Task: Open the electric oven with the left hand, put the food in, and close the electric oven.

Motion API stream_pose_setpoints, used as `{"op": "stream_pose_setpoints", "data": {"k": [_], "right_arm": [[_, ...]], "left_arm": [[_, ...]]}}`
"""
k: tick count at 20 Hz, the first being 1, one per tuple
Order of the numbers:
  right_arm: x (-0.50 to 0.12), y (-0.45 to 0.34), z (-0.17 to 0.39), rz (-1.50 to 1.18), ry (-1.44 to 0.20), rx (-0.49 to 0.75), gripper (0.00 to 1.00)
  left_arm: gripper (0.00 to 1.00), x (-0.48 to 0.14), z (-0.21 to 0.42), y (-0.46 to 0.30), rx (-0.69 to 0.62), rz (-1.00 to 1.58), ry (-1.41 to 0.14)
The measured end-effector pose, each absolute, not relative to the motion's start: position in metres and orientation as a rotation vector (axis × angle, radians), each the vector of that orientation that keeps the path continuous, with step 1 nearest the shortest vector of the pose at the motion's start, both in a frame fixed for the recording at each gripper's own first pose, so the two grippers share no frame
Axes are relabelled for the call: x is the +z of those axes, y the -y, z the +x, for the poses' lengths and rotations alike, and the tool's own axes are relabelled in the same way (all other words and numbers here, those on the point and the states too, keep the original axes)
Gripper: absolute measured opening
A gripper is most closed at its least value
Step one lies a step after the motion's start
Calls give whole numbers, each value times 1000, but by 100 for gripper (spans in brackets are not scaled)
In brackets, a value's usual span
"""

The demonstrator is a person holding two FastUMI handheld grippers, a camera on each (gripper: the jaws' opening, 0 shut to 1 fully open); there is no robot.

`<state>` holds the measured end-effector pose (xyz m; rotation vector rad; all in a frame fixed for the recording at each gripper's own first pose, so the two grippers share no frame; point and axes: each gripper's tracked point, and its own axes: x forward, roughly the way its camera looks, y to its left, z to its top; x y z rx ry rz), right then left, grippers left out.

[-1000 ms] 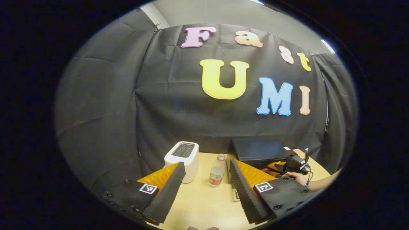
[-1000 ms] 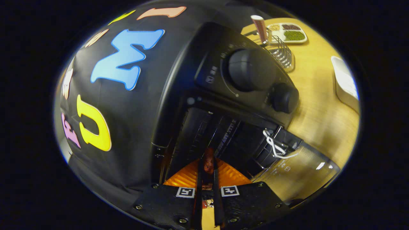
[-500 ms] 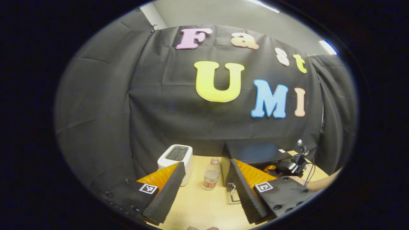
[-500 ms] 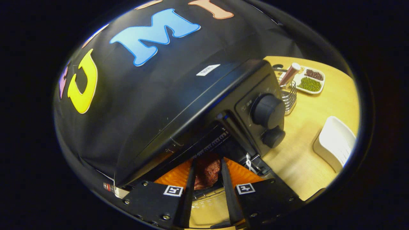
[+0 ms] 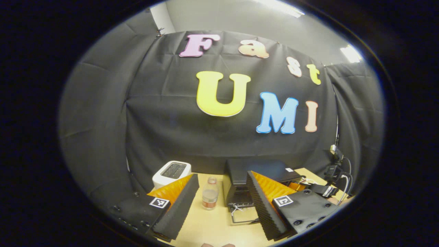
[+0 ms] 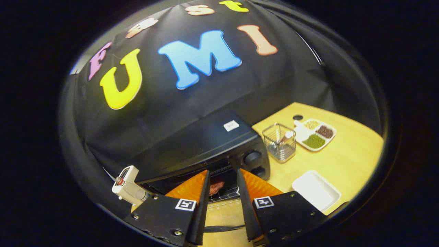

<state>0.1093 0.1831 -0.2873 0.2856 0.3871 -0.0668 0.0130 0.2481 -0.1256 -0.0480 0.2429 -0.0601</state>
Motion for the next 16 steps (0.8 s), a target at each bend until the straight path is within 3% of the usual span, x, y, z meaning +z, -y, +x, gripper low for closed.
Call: {"op": "stream_pose_setpoints", "data": {"k": [1, 8, 14, 15, 16], "right_arm": [[-267, -175, 100, 252, -351, -60, 47], [-145, -118, 53, 90, -146, -23, 47], [-100, -94, 24, 29, -76, 21, 47], [-94, -89, 24, 31, -65, 21, 47], [-88, -86, 23, 26, -49, 20, 47]], "left_arm": [[98, -123, 15, -237, -73, -43, -234], [98, -102, 22, -159, -104, -42, -182], [98, -112, 28, -97, -116, -26, -198], [92, -112, 29, -90, -118, -20, -199], [98, -115, 29, -83, -119, -16, -206]]}}
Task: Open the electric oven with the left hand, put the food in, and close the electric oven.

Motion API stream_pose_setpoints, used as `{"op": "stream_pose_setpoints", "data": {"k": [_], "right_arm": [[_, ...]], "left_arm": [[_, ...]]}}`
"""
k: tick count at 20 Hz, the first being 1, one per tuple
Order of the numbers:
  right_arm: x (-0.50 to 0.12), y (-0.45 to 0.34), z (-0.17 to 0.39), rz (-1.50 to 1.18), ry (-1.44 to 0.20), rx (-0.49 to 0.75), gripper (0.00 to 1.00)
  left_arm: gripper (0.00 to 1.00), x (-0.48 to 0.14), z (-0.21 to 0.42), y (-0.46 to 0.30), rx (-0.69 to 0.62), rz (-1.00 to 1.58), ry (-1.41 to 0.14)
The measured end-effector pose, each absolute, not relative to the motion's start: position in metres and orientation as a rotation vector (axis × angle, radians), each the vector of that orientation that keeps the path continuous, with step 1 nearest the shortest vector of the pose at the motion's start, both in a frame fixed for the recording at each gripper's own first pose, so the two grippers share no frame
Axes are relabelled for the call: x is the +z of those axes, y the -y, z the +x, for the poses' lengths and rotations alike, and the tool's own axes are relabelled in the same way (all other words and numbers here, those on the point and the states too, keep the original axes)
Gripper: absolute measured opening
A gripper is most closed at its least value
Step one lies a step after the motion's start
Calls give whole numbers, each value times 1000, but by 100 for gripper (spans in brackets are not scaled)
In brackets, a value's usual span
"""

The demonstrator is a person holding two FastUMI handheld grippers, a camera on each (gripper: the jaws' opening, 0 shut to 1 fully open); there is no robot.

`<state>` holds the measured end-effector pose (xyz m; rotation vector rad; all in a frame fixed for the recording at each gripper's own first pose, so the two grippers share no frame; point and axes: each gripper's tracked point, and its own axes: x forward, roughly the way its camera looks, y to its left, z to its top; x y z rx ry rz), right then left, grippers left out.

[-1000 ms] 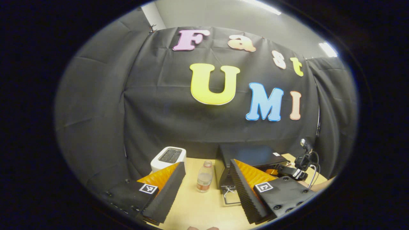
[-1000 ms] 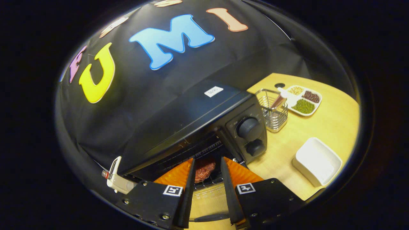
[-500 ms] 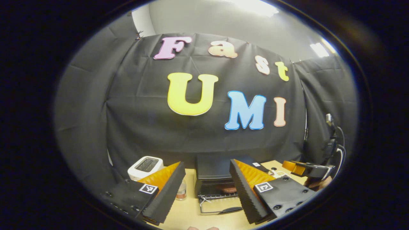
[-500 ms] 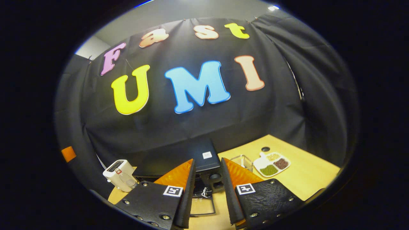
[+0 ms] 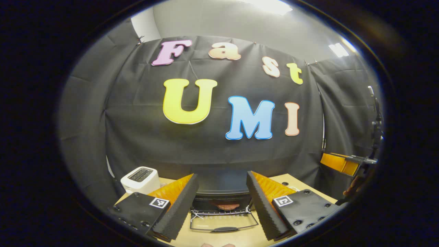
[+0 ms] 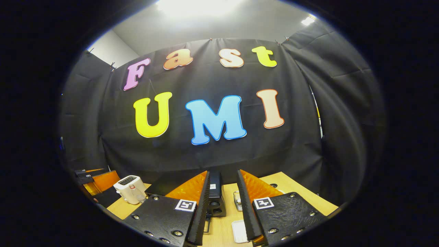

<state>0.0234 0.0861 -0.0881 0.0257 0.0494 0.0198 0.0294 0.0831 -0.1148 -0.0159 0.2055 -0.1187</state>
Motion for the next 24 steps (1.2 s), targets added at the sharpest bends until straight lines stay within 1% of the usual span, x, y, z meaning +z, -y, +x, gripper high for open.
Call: {"op": "stream_pose_setpoints", "data": {"k": [2, 4, 5, 8, 9, 10, 11, 15, 16, 17, 21, 22, 23, 24], "right_arm": [[-82, -76, 24, 1, -30, 20, 47], [-84, -77, 25, 10, -43, 51, 47], [-86, -71, 27, 20, -54, 47, 47], [-98, -62, 28, 27, -104, 59, 89], [-100, -61, 29, 31, -113, 59, 86], [-101, -58, 30, 35, -118, 55, 87], [-103, -54, 31, 36, -122, 51, 87], [-106, -39, 34, 29, -130, 35, 87], [-107, -35, 35, 27, -131, 32, 87], [-108, -32, 35, 24, -131, 24, 88], [-113, -16, 38, 20, -144, 0, 88], [-115, -12, 38, 20, -150, -6, 88], [-117, -9, 39, 19, -156, -12, 89], [-118, -5, 40, 18, -163, -19, 89]], "left_arm": [[98, -129, 29, -71, -122, -11, -235], [98, -146, 28, -64, -121, -6, -277], [98, -158, 27, -61, -122, -7, -299], [98, -203, 21, -56, -117, -24, -398], [98, -222, 17, -56, -113, -28, -436], [95, -240, 15, -56, -111, -30, -476], [99, -260, 11, -56, -108, -27, -514], [98, -331, -6, -59, -107, -4, -683], [92, -346, -7, -59, -107, -4, -723], [99, -362, -10, -59, -108, -2, -771], [99, -426, -17, -63, -95, 3, -979], [92, -438, -16, -63, -93, 2, -1015], [95, -447, -17, -65, -93, 7, -1042], [95, -455, -16, -66, -92, 15, -1066]]}}
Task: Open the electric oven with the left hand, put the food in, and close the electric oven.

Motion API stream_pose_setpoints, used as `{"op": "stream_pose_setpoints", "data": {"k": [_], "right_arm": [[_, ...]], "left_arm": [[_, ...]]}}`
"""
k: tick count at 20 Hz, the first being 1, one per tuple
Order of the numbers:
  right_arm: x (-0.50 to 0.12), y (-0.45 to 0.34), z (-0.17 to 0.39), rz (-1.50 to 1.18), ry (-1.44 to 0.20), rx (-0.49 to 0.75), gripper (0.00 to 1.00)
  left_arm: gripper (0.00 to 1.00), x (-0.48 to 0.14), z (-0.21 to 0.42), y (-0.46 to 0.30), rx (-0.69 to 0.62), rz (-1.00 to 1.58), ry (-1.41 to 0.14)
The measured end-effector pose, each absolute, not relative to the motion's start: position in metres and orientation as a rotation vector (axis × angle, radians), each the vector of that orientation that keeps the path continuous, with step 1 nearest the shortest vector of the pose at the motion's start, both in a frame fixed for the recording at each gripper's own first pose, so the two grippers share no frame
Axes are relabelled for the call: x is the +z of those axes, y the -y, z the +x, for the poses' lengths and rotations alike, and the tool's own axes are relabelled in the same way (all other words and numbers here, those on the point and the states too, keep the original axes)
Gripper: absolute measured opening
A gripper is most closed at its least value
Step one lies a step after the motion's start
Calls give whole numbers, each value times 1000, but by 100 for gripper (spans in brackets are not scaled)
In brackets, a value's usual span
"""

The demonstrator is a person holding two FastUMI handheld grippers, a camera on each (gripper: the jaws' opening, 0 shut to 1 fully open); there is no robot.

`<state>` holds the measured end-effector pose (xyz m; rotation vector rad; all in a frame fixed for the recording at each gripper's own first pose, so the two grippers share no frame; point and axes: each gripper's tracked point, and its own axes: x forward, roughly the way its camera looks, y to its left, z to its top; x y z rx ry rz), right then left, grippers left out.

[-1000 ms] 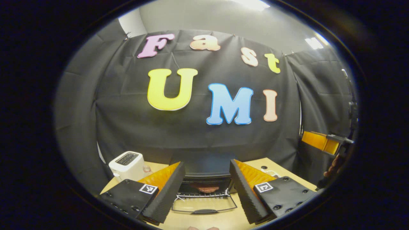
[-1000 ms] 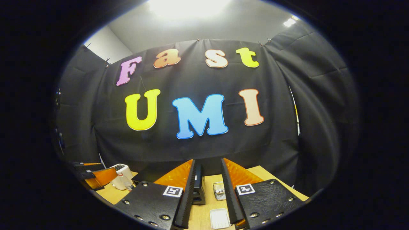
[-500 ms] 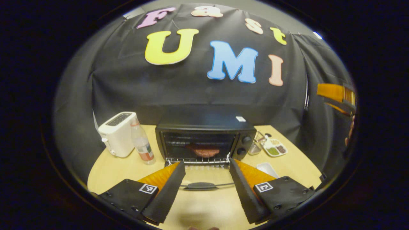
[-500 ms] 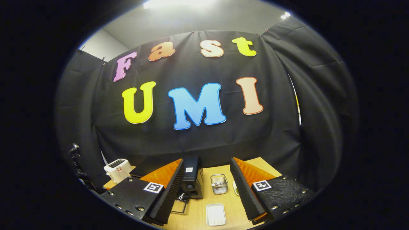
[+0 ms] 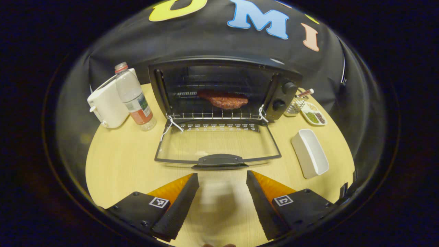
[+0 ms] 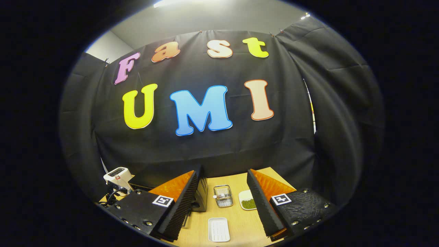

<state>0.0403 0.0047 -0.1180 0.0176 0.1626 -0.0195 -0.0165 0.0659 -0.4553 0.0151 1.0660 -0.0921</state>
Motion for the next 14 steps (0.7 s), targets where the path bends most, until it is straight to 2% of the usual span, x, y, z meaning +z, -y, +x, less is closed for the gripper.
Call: {"op": "stream_pose_setpoints", "data": {"k": [2, 3, 4, 6, 7, 14], "right_arm": [[-122, 1, 43, 17, -172, -28, 91], [-124, 4, 44, 18, -176, -35, 92], [-125, 6, 47, 23, -179, -40, 95], [-128, 10, 50, 32, -186, -50, 95], [-129, 12, 50, 33, -187, -54, 95], [-126, 17, 55, 32, -185, -73, 95]], "left_arm": [[99, -469, -13, -66, -95, 34, -1107], [92, -475, -13, -66, -97, 38, -1128], [92, -481, -13, -65, -95, 38, -1153], [99, -492, -13, -65, -90, 32, -1194], [95, -497, -12, -65, -88, 38, -1207], [95, -511, -6, -65, -83, 29, -1260]]}}
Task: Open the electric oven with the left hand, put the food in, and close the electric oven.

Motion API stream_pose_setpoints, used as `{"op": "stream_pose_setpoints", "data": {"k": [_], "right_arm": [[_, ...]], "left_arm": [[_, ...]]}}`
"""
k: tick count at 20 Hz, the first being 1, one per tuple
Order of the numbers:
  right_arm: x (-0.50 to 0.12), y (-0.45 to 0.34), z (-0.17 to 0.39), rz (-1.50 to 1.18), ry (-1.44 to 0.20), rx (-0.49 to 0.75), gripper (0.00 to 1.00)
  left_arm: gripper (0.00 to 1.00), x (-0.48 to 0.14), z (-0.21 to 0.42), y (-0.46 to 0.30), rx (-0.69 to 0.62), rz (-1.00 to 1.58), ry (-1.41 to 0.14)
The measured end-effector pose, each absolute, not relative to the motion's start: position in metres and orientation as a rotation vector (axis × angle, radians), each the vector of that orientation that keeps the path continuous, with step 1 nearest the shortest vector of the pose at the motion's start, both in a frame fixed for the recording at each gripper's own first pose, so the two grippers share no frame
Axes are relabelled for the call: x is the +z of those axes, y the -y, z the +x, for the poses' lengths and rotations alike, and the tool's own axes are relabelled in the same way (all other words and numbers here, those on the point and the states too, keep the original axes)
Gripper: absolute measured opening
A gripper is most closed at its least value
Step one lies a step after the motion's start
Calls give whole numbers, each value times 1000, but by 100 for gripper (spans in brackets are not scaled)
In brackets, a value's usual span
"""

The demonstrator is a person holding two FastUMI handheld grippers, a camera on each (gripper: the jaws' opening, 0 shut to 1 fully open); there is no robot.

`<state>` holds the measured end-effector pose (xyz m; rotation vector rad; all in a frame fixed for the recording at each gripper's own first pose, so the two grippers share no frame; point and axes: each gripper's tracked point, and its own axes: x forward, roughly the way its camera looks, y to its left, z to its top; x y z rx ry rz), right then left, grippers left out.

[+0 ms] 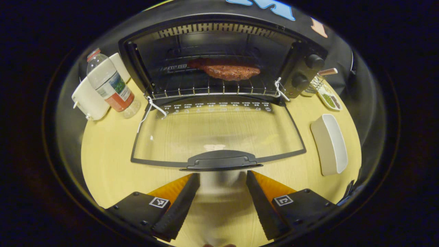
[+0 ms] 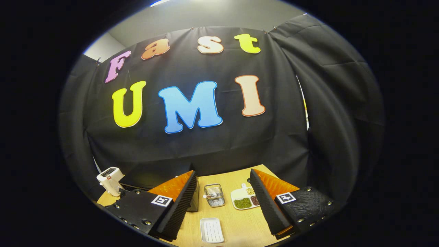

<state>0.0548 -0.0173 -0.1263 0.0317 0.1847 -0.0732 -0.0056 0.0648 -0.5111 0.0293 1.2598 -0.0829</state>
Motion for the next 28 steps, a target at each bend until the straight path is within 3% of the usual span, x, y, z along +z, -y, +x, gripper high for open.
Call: {"op": "stream_pose_setpoints", "data": {"k": [9, 15, 28], "right_arm": [[-125, 13, 49, 28, -187, -68, 95], [-119, 5, 45, 32, -172, -55, 95], [-103, -2, 33, 31, -136, -55, 95]], "left_arm": [[95, -506, -2, -65, -90, 30, -1262], [99, -480, -2, -64, -103, -8, -1191], [95, -434, 7, -62, -125, -61, -1083]]}}
